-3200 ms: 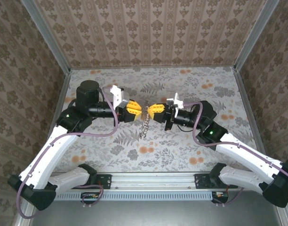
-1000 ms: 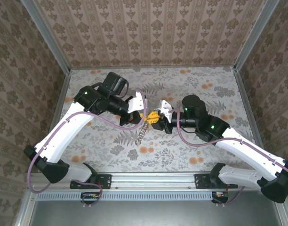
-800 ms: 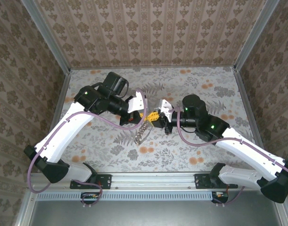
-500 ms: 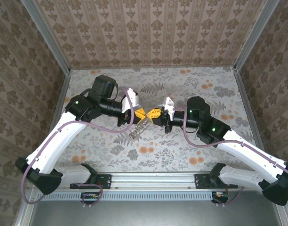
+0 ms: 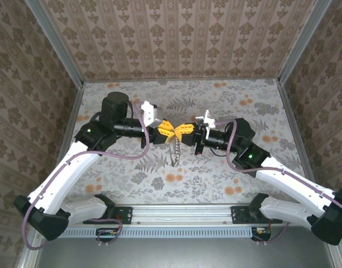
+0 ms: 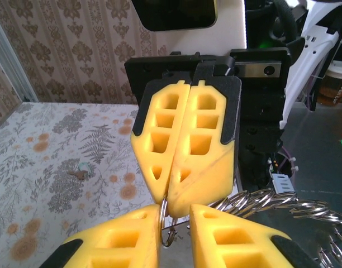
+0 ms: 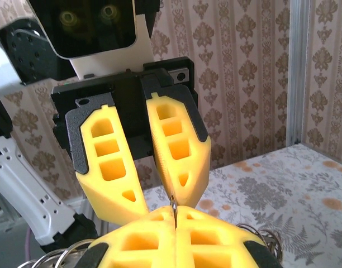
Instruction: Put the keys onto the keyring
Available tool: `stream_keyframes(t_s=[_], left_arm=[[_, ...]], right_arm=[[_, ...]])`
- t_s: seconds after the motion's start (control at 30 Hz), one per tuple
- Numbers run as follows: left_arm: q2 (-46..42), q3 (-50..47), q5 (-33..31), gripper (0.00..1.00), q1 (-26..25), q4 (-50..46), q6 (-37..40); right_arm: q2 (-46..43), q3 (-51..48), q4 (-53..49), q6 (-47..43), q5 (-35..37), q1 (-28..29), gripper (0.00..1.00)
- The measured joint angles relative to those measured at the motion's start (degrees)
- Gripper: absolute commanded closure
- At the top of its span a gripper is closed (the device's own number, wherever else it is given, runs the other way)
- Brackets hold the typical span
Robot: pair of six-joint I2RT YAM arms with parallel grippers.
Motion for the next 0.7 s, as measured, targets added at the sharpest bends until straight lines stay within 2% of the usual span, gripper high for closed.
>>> stream_keyframes(t_s=[0.23,0.3,0.53,0.7], left_arm=[[-0.83,-2.27,1.84,0.77,0.42,4.68,-2.49],[-0.85,-2.78,2.23,0.83,0.46,5.64,-3.06],[-1.22,-4.83,3.37,0.90,0.92,9.53,-5.64],[-1.88,-6.49,3.91,0.82,1.57,13.00,-7.98]], right_arm=[[0.00,-1.22,6.71,4.61,0.07,-0.11,1.00],[0.00,-1.46,8.13,5.60,0.07,-0.15,1.00],[0.17,-1.88,12.46,7.76,0.07,-0.26,1.00],[0.17,-2.56,13.99,8.59,0.07,-0.26,1.00]])
